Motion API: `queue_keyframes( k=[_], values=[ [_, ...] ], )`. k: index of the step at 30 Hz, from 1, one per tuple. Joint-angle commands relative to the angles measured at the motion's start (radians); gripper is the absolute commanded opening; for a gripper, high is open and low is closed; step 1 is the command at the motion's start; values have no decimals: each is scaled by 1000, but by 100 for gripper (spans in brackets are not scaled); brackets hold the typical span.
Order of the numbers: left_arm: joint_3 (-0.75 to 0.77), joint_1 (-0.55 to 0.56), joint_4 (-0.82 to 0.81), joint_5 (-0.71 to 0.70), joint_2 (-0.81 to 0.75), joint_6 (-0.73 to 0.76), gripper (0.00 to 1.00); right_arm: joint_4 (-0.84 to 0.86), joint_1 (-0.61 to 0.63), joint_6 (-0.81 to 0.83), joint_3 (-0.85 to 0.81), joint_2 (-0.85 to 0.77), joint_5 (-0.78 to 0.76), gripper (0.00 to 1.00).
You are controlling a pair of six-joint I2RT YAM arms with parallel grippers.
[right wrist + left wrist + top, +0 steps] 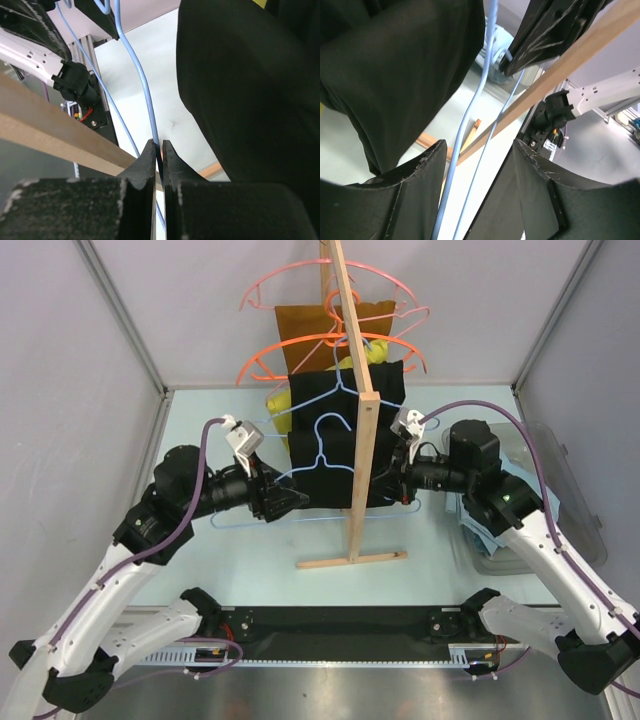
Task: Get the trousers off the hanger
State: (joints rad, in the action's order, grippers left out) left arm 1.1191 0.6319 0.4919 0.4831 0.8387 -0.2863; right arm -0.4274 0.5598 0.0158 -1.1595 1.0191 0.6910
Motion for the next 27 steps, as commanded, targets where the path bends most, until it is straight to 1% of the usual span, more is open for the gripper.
queue_keyframes(
  k=[1,3,7,8,9,12,14,16,18,20,21,24,27],
  values=[
    [-24,11,62,11,-38,33,59,7,-15,51,-26,-11,13,0],
    [-21,9,76,-40,-49,45,58,-29,-17,85,-43,-1,-4,0],
    [-8,11,112,-112,-69,62,54,-39,-26,93,-52,-1,-22,0],
    [-5,11,116,-124,-78,67,52,-37,-28,92,-54,-1,-19,0],
    [-4,9,120,-138,-82,70,44,-33,-29,90,-55,-1,-15,0],
    [-5,9,114,-141,-92,70,34,-42,-29,90,-60,1,10,0],
    [-8,9,103,-140,-96,62,33,-53,-29,98,-72,6,25,0],
    [-10,11,93,-133,-101,61,41,-77,-28,107,-84,12,38,0],
    [-10,9,83,-129,-105,59,54,-103,-29,116,-97,18,45,0],
    [-5,9,73,-127,-107,59,58,-122,-29,130,-111,26,61,0],
    [-1,11,73,-136,-105,59,63,-140,-29,136,-115,27,68,0],
    [25,9,68,-161,-104,61,71,-165,-28,150,-124,32,94,0],
    [42,11,59,-100,-84,73,72,-185,-28,157,-137,39,110,0]
  ],
)
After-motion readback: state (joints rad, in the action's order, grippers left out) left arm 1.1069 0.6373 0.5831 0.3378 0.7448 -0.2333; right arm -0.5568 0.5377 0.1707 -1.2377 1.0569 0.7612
